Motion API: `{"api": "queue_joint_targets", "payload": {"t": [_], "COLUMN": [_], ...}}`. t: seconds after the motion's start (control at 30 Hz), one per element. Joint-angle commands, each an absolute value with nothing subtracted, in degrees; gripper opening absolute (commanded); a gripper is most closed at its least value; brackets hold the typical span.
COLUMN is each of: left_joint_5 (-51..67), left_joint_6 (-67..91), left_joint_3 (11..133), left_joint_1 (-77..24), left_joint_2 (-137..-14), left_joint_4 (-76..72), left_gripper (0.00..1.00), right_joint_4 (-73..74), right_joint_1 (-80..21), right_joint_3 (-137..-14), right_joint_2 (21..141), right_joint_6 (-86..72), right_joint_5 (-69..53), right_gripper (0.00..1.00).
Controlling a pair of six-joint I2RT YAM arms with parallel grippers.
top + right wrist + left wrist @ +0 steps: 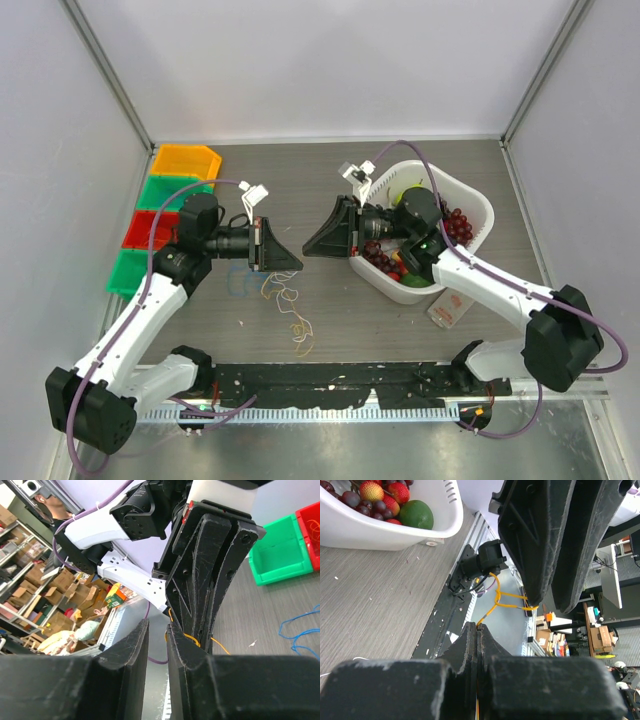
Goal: Untangle the cables
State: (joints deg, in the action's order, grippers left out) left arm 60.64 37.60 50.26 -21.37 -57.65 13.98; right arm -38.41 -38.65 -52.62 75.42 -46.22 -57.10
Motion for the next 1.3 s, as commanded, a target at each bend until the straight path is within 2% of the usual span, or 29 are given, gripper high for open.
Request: {"api": "queue_joint_targets", "payload": {"t": [0.0,0.3,0.53,0.8,1.13,1.27], "left_joint_5": [62.1,62.8,64.0,64.9,64.5,64.4], "left_joint_6": [38.4,38.5,39.1,39.8,39.8,40.2], "left_joint_3": [51.9,52.1,51.8,51.8,51.6,51.7], "left_joint_1": [-21.5,-21.5,-21.6,-21.5,-21.5,-21.5], "left_joint_2": [-57.3,-57.2,-57.5,-57.6,-57.5,-57.5], "left_joint_4": [12.1,12.1,11.1,10.4,10.5,10.5], "left_gripper": [0.0,0.0,0.0,0.0,0.0,0.0], "right_joint_4": [-46.1,-23.9,-24.2,-25.0,-27.9,-22.0], "right_joint_1": [-39.6,-39.6,-39.6,-40.5,-42.8,-43.0], "right_joint_3": [-52.1,-54.8,-56.0,-57.9,-56.1,-56.7], "right_joint_2": [75.8,71.4,72.6,74.8,75.2,74.7], "right_joint_6": [-50.4,-32.2,-29.1,-30.0,-37.0,-35.0], "right_joint_5": [-58.0,-53.3,-58.1,-62.0,-61.4,-56.5], "right_gripper": [0.27,0.36,0.31,0.3,0.36,0.4]}}
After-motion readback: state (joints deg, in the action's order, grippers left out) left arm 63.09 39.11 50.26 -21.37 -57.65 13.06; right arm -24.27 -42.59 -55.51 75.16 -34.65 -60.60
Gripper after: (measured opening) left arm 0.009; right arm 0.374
